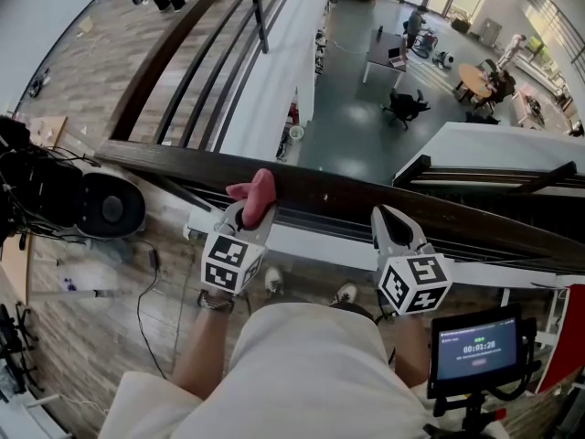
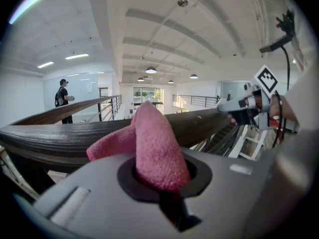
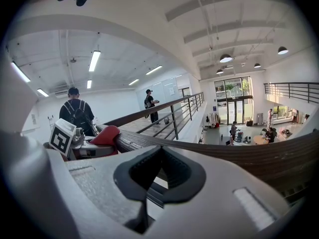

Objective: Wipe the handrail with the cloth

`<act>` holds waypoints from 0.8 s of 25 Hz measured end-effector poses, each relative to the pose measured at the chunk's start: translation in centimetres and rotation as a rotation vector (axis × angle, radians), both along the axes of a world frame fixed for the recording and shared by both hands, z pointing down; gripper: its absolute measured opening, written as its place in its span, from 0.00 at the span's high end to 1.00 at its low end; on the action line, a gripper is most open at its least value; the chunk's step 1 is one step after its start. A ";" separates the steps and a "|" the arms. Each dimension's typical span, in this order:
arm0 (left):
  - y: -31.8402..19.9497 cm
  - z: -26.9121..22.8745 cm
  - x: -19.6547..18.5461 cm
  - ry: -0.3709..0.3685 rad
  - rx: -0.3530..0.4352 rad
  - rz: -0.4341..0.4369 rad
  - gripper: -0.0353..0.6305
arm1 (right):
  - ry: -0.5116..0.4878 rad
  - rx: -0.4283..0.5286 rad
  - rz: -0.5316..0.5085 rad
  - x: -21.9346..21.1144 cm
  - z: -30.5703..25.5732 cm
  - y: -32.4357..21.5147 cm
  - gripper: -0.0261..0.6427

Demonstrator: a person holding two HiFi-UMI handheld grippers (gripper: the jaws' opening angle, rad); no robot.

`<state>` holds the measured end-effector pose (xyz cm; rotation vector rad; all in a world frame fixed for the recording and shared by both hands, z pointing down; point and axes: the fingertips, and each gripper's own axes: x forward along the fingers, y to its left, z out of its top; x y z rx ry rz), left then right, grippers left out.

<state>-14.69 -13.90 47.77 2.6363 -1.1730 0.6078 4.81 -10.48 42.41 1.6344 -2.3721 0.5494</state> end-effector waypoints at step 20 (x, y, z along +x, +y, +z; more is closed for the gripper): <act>0.9 0.0 2.9 0.043 -0.009 0.026 0.90 | -0.003 -0.003 -0.003 0.8 0.2 0.3 0.96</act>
